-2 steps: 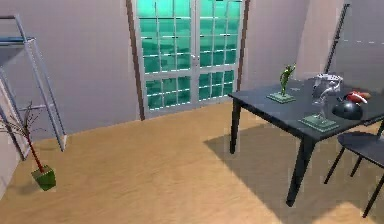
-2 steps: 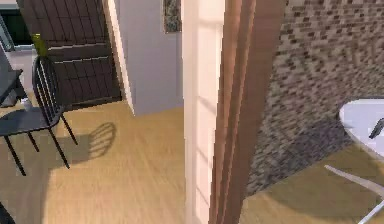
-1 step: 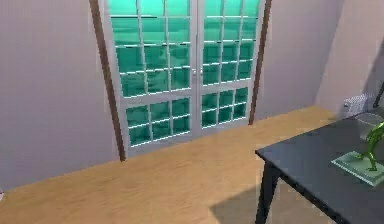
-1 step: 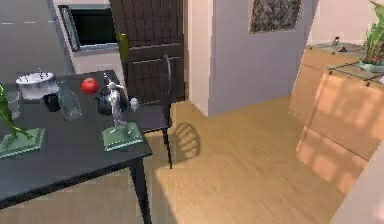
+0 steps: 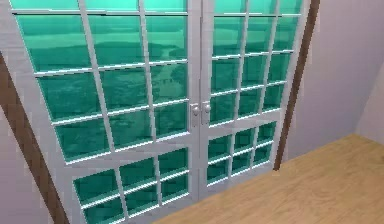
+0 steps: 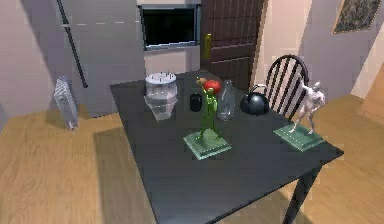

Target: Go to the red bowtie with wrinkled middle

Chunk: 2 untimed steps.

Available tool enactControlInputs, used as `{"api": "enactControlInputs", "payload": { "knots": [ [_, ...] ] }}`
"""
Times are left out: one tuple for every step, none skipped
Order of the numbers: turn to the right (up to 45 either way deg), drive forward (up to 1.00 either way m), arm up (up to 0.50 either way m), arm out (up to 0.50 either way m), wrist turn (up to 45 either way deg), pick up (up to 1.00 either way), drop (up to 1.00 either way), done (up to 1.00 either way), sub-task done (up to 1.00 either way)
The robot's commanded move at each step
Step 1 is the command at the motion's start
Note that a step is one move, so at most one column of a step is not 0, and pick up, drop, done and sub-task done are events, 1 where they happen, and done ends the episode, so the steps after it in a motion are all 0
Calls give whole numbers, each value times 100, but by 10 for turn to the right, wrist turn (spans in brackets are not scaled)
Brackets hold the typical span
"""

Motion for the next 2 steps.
{"api": "enactControlInputs", "payload": {
  "knots": [
    [240, 0, 0, 0, 0, 0, 0, 0, 0],
    [0, 20, 0, 0, 0, 0, 0, 0, 0]
  ]
}}
